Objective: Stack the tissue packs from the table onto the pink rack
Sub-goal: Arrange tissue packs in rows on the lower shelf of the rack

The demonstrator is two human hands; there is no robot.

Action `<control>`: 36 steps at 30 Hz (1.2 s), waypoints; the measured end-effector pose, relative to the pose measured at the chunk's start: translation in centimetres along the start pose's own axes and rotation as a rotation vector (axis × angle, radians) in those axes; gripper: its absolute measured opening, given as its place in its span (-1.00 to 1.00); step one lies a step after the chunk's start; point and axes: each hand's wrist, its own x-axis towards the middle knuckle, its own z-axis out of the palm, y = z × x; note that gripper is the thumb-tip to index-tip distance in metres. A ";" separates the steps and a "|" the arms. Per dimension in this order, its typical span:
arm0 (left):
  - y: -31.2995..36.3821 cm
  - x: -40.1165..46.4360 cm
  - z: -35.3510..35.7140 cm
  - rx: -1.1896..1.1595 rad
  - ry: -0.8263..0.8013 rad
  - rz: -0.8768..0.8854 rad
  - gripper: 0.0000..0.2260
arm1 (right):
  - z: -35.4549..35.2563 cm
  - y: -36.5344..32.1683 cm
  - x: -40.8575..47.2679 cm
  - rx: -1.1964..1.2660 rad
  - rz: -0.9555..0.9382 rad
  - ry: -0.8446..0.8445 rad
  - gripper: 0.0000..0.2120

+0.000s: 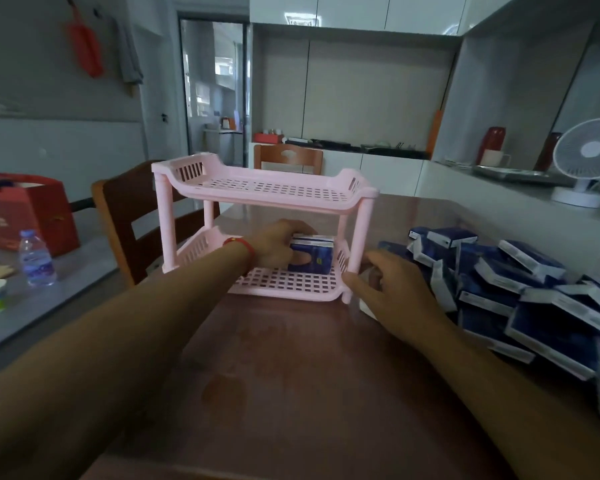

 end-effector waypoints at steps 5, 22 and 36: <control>-0.9 1.6 1.8 -0.040 0.029 -0.009 -0.52 | -0.1 -0.1 0.2 0.004 0.000 0.024 -0.77; -1.4 2.1 2.7 -0.029 0.046 -0.029 -0.32 | -5.3 1.8 -0.5 -0.065 0.114 0.157 -0.86; 3.6 -8.5 1.7 0.312 0.397 0.169 -0.76 | -7.9 0.9 -1.4 -0.153 0.106 -0.357 -0.72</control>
